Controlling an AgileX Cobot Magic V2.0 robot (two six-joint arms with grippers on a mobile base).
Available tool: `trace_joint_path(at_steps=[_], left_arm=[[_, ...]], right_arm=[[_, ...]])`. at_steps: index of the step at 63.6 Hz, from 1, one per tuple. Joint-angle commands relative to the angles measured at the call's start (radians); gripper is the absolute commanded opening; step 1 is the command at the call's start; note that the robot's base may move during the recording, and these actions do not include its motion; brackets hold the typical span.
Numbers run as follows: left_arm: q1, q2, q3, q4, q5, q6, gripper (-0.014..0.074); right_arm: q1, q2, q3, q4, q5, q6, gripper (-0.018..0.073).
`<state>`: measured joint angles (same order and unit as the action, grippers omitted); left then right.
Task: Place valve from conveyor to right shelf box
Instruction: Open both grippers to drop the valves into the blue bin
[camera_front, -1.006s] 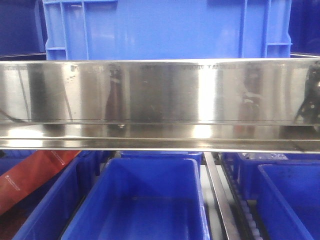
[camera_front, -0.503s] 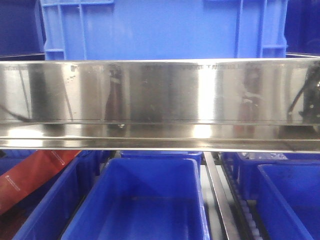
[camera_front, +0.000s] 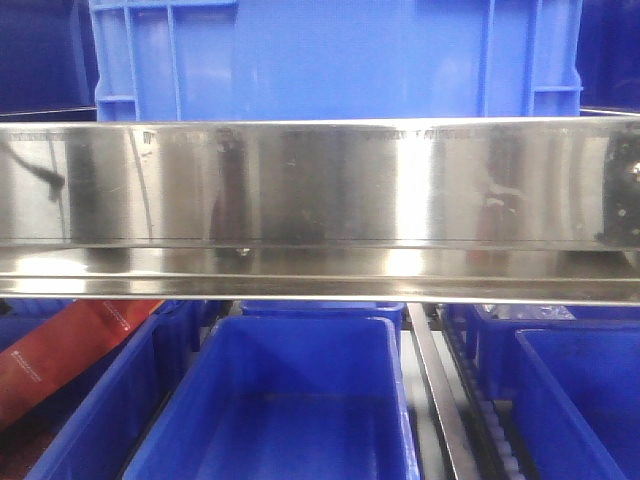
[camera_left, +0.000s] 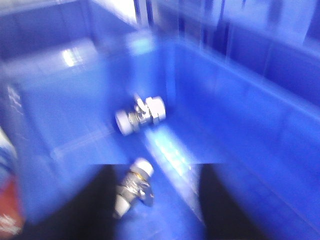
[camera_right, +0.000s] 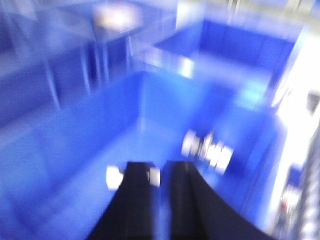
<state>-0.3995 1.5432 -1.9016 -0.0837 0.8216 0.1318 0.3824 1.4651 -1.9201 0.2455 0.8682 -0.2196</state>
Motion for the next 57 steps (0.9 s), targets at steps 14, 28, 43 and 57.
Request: trace_joint_path(at_steps=[14, 28, 43, 57], left_arm=[[-0.002, -0.227, 0.197, 0.101, -0.023, -0.092, -0.0111], [-0.002, -0.506, 0.618, 0.105, -0.269, -0.111, -0.0111], [-0.002, -0.804, 1.005, 0.105, -0.486, -0.111, -0.0111], [-0.002, -1.044, 1.296, 0.101, -0.555, -0.111, -0.0111]], right_arm=[[-0.001, -0.304, 0.388, -0.004, -0.199, -0.008, -0.0154], [-0.001, -0.584, 0.796, -0.004, -0.413, -0.008, -0.0154], [-0.001, -0.863, 1.143, -0.004, -0.506, -0.008, -0.0154], [-0.001, -1.071, 1.357, -0.004, -0.512, -0.008, -0.0154]])
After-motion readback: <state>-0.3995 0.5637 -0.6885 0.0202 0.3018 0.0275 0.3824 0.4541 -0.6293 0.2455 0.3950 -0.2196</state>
